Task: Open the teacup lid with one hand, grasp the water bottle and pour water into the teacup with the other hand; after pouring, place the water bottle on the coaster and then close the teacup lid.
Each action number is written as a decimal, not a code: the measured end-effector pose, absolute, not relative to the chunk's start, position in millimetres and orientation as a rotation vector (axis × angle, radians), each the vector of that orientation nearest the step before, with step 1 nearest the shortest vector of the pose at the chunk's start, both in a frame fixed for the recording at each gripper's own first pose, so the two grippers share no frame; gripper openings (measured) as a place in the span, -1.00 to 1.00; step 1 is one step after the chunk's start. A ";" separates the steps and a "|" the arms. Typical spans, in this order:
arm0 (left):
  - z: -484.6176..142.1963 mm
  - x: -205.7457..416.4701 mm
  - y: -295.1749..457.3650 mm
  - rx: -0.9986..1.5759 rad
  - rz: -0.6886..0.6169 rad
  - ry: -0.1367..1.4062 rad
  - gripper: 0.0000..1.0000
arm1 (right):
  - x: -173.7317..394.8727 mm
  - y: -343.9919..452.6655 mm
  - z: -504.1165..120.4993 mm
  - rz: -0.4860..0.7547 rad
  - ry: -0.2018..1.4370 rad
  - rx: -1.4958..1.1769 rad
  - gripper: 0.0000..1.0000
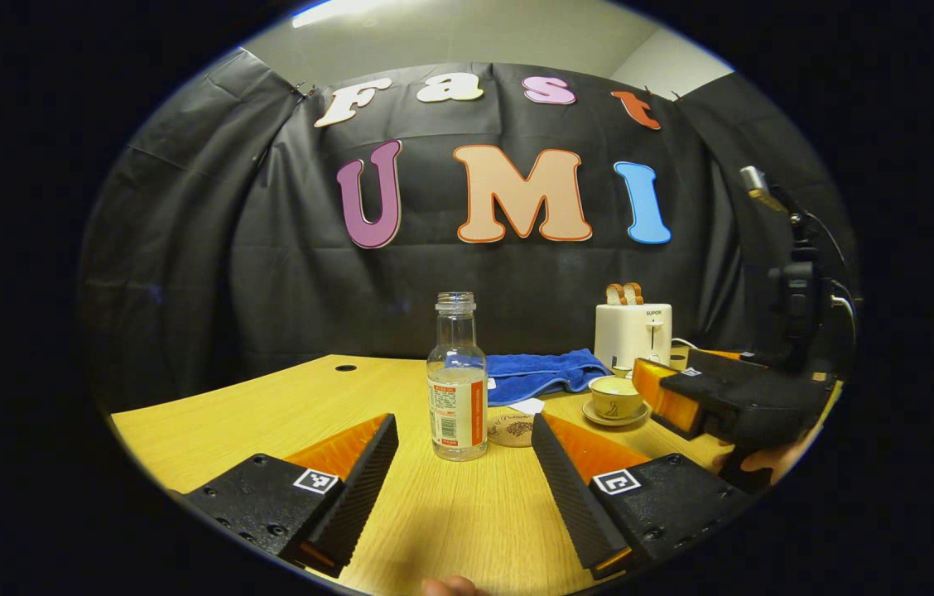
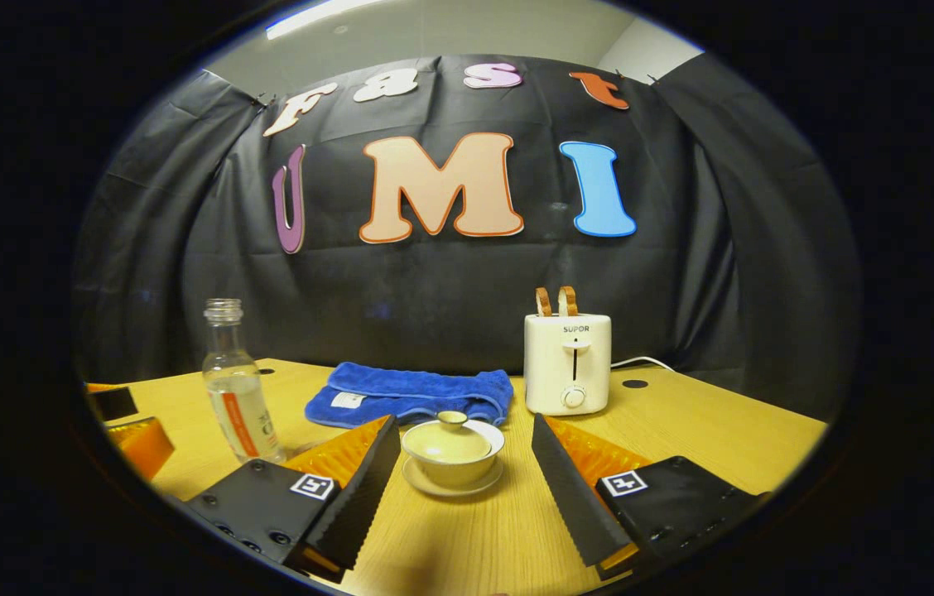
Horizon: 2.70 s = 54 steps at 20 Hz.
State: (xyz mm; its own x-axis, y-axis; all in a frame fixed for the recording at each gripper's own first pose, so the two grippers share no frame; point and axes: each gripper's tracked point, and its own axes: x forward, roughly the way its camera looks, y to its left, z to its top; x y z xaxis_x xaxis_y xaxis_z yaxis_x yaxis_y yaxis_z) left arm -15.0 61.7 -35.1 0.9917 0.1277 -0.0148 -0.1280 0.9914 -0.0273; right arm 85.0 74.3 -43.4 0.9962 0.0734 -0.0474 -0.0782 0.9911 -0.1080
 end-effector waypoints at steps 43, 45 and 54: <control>-34.4 -18.0 61.5 -0.030 0.133 0.018 0.91 | 168.0 104.5 -55.5 0.252 0.063 -0.107 -0.47; -34.1 -18.6 61.0 -0.031 0.129 0.015 0.91 | 160.7 98.4 -53.3 0.242 0.062 -0.107 -0.47; -36.9 12.6 74.0 -0.027 0.177 0.017 0.90 | 87.1 44.9 -37.6 0.240 0.050 -0.108 -0.47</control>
State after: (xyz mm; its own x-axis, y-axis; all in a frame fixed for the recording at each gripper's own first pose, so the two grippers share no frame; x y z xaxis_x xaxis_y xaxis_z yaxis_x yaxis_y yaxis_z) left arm 12.6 74.0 -36.9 0.9842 0.1761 -0.0193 -0.1765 0.9840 -0.0253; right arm 87.1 44.9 -37.6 0.9700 0.2349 -0.0623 -0.2402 0.9655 -0.1004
